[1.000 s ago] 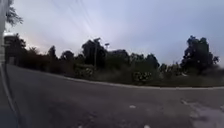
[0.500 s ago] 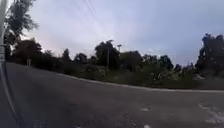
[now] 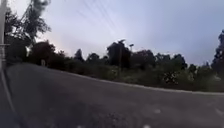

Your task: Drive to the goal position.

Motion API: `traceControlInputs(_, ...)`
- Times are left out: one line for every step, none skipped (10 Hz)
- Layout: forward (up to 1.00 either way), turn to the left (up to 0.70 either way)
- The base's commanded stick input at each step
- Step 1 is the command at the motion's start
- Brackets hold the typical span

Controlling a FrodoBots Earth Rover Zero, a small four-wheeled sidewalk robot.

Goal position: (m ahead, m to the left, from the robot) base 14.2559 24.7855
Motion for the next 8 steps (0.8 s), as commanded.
traceControlInputs(0.70, 0.00)
traceControlInputs(0.70, 0.00)
traceControlInputs(0.70, 0.00)
traceControlInputs(0.70, 0.00)
traceControlInputs(0.70, 0.02)
traceControlInputs(0.70, 0.05)
traceControlInputs(0.70, 0.23)
traceControlInputs(0.70, 0.35)
